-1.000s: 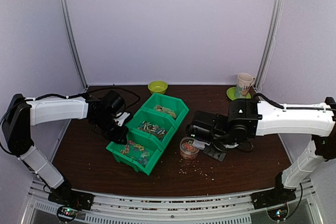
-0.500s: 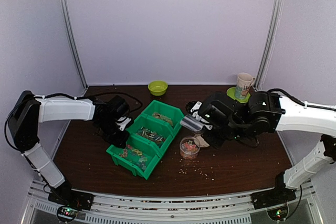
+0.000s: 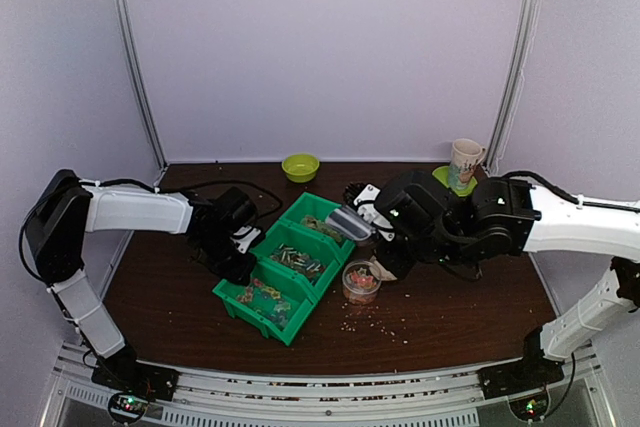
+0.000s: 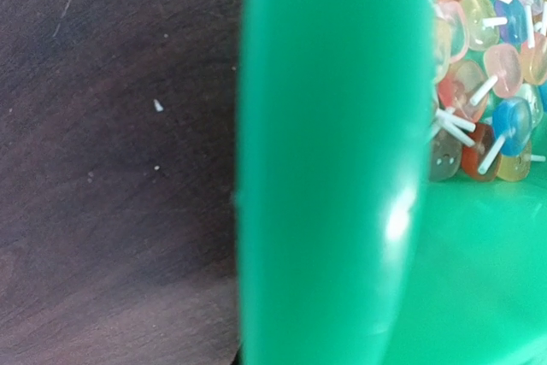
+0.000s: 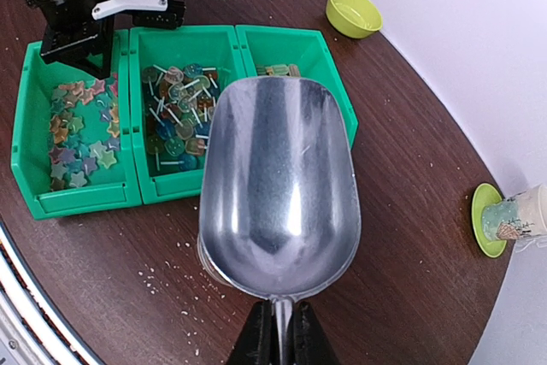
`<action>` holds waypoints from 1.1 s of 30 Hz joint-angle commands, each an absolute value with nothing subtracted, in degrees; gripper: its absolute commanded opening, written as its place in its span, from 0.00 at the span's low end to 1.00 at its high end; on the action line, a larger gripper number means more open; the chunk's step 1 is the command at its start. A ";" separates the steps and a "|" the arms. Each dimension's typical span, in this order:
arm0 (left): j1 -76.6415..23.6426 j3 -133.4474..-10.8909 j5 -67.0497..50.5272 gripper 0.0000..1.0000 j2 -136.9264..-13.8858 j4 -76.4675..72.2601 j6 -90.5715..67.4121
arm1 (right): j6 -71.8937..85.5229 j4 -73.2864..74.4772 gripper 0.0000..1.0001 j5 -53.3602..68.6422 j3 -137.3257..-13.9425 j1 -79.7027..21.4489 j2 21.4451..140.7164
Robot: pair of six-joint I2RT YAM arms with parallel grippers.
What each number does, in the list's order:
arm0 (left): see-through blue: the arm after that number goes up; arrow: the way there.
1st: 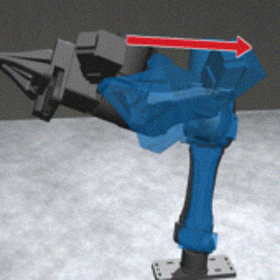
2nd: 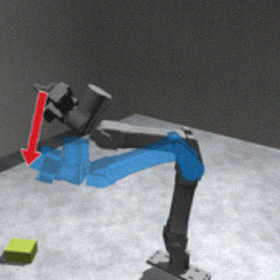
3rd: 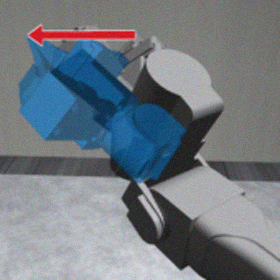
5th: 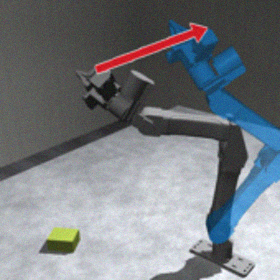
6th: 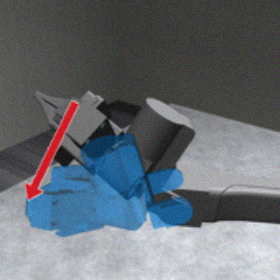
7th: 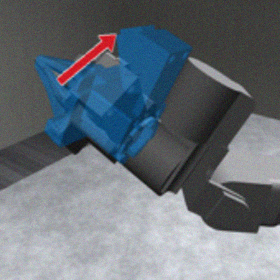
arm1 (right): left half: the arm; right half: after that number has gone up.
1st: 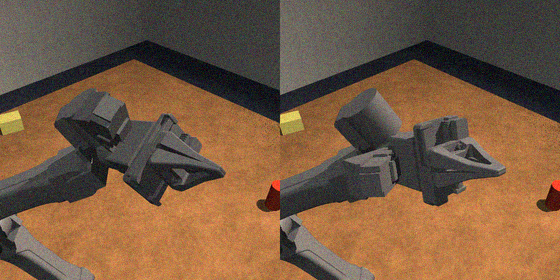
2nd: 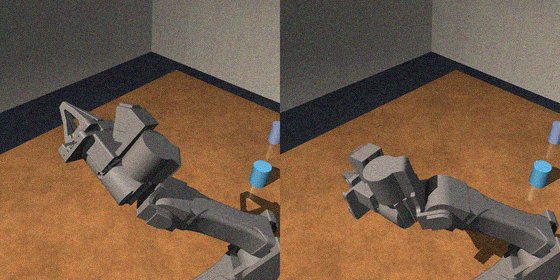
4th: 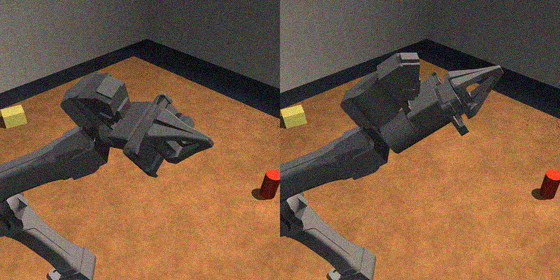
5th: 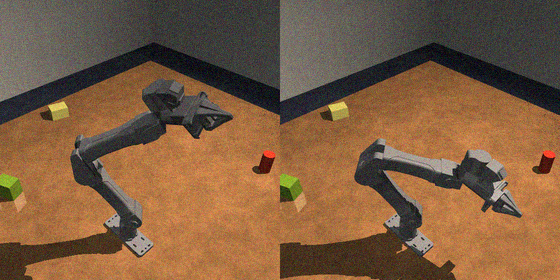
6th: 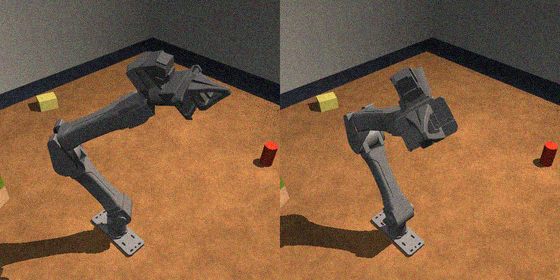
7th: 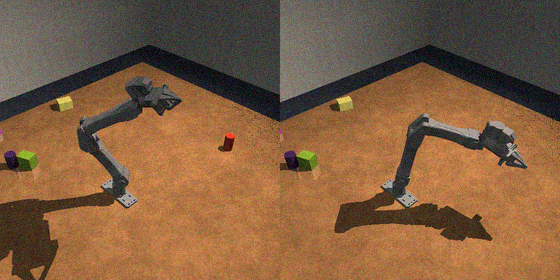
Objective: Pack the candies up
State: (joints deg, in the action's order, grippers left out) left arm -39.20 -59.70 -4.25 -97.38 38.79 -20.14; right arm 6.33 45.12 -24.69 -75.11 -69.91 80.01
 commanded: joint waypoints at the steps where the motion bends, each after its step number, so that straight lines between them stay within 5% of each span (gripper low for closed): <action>1: -39.77 -61.98 -6.50 0.06 -97.55 36.13 -20.04 | 5.36 41.18 0.00 -24.60 -73.35 -69.32 77.01; 15: -39.73 -62.41 -5.58 0.30 -95.67 36.72 -19.46 | -2.68 25.99 0.00 -10.77 -59.13 -66.88 64.16; 33: -39.64 -60.83 -10.19 0.68 -78.66 30.72 -13.98 | -7.79 16.92 0.00 -5.49 -48.59 -66.81 58.09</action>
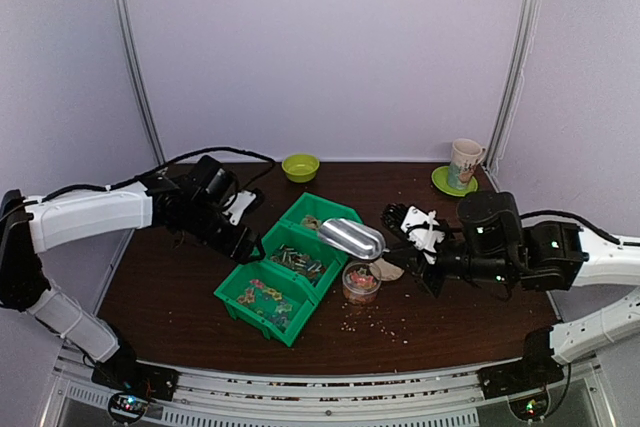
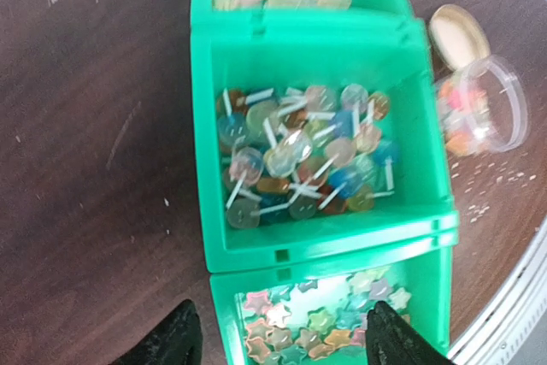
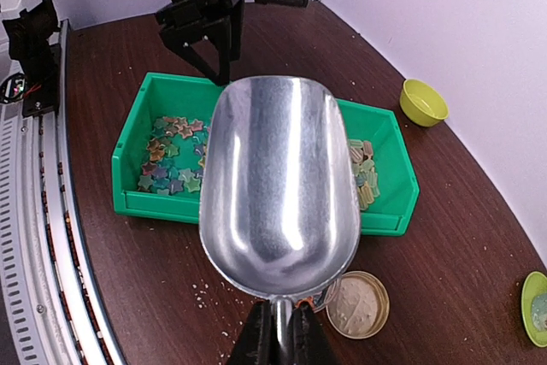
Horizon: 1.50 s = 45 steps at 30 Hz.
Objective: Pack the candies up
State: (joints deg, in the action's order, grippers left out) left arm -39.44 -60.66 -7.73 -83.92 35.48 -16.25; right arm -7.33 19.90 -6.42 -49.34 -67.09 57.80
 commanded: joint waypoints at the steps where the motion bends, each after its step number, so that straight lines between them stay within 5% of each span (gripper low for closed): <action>1: -39.57 -60.39 -10.71 0.70 -77.31 29.67 -13.92 | -7.66 16.96 0.00 -5.30 -48.61 -66.84 58.71; 9: -39.55 -56.43 -17.04 0.98 -70.37 21.86 -15.10 | -6.96 15.91 0.00 -4.11 -50.83 -67.89 65.56; 30: -39.64 -56.11 -24.25 0.98 -74.36 19.12 -16.95 | -7.65 13.70 0.00 -8.79 -59.36 -71.18 77.90; 45: -39.64 -58.92 -22.72 0.94 -83.19 24.58 -17.47 | -9.72 7.93 0.00 -5.73 -58.50 -72.75 73.13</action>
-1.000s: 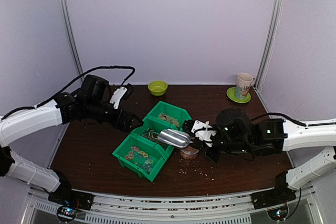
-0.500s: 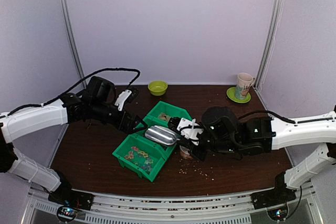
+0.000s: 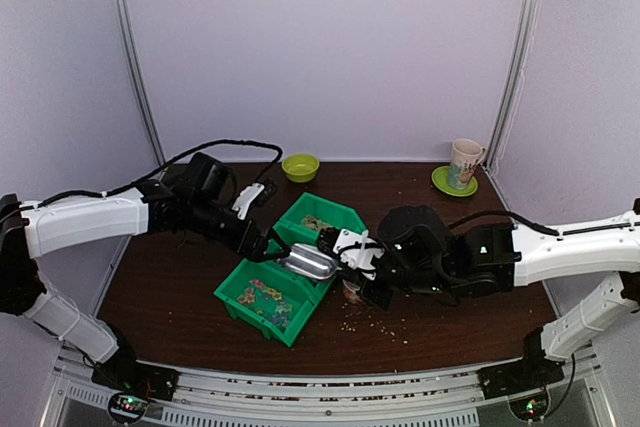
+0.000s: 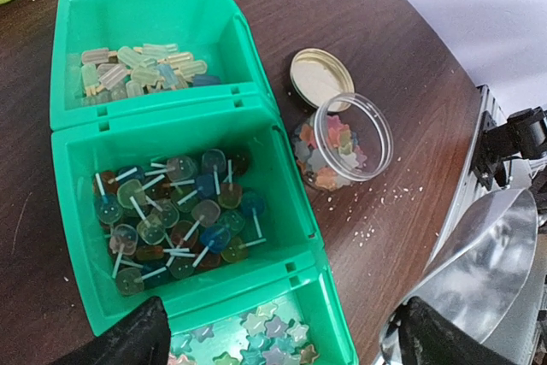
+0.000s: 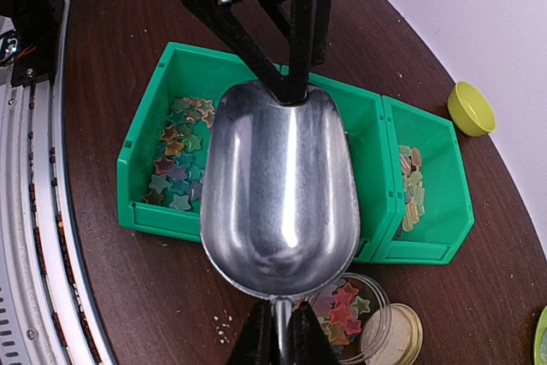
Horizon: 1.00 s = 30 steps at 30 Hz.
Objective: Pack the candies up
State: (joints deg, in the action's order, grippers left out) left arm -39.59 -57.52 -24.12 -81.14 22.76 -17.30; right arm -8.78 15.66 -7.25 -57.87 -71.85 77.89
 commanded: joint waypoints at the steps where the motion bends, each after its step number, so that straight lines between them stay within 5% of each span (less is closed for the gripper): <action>1: -39.69 -58.89 -22.90 0.94 -83.37 24.61 -17.49 | -9.77 7.53 0.00 -5.71 -58.26 -72.77 72.86; 24: -40.24 -59.75 -25.18 0.90 -86.24 25.76 -17.06 | -8.85 0.37 0.00 -3.15 -56.38 -73.12 70.99; 30: -39.87 -60.39 -17.72 0.93 -83.95 28.02 -15.91 | -8.66 5.97 0.00 -8.37 -57.89 -73.12 72.07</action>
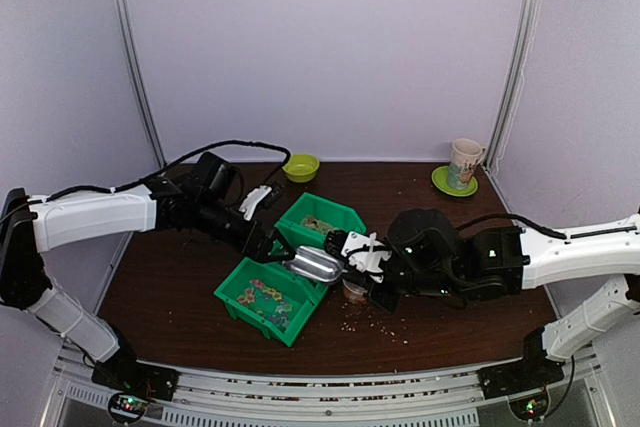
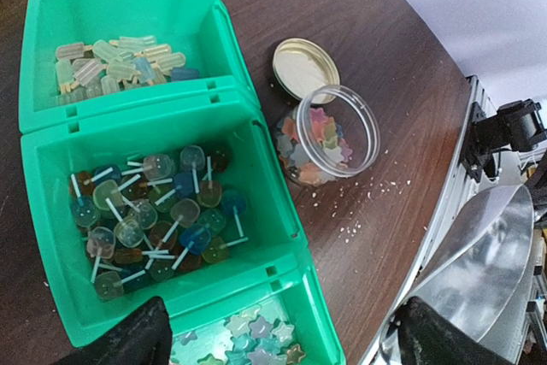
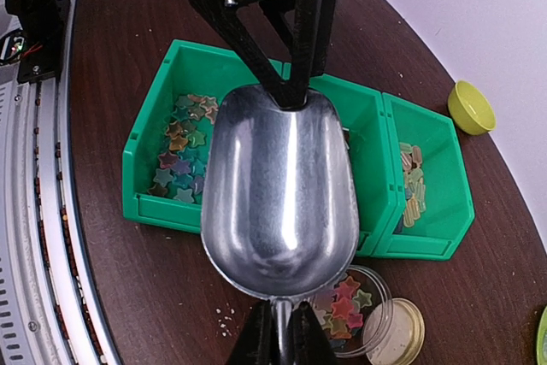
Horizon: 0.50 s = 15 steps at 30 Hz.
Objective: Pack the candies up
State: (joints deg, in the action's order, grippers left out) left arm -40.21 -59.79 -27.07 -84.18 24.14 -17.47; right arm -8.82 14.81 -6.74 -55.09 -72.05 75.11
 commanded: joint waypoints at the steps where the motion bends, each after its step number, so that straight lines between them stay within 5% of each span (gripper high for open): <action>1: -39.57 -60.57 -15.97 0.94 -83.62 28.71 -15.69 | -8.62 6.78 0.00 -9.05 -57.71 -73.12 72.00; 15: -35.37 -72.67 0.72 0.94 -93.16 42.43 -15.44 | -4.61 14.97 0.00 -19.27 -56.76 -72.55 73.36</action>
State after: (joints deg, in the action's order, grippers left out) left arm -35.16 -68.03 -5.63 -89.82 37.12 -16.29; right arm -6.90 14.37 -14.37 -55.24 -72.84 73.95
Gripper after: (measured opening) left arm 0.945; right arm 0.078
